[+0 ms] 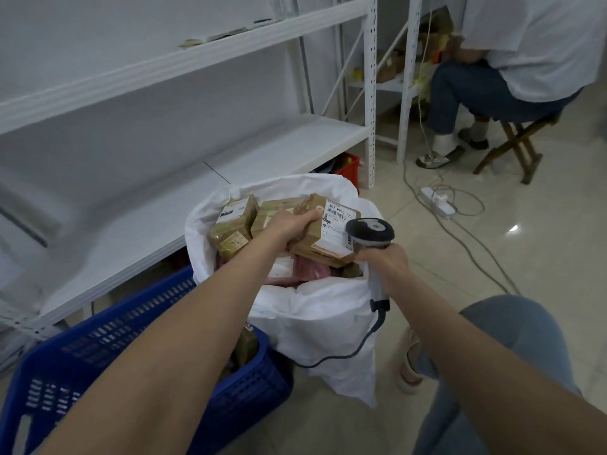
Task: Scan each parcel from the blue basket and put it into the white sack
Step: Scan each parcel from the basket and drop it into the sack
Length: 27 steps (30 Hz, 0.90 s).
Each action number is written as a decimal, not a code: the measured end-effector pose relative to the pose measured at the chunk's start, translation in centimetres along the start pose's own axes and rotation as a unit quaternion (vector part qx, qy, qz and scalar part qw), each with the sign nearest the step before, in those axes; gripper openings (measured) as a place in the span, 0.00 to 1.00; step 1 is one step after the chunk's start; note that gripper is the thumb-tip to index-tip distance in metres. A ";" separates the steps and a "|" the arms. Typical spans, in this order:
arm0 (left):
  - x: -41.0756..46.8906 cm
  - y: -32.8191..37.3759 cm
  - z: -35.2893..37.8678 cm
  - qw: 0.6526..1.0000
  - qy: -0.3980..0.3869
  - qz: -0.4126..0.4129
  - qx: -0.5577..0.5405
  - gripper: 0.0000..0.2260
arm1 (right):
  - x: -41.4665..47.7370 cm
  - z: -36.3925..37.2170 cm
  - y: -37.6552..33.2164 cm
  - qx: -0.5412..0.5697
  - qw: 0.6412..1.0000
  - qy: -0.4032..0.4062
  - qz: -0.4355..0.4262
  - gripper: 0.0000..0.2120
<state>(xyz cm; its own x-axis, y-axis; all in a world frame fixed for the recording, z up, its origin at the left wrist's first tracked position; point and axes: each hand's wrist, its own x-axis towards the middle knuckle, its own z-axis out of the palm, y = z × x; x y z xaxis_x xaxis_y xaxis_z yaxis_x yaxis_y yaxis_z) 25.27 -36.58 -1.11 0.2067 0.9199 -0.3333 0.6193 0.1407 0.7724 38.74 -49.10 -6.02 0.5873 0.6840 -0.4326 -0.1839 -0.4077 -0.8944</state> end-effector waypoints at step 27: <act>2.0 -2.1 7.2 0.871 -0.076 0.164 0.458 0.20 | 0.5 -1.6 -1.0 0.062 0.997 0.042 -0.035 0.09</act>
<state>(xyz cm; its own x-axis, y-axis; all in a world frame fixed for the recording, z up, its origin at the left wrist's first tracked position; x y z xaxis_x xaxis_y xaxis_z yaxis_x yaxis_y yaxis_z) 29.79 -37.62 -7.30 0.5404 0.7873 -0.2967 0.8382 -0.5345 0.1083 40.44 -49.29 -5.11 0.6655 0.6527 -0.3620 -0.2328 -0.2793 -0.9315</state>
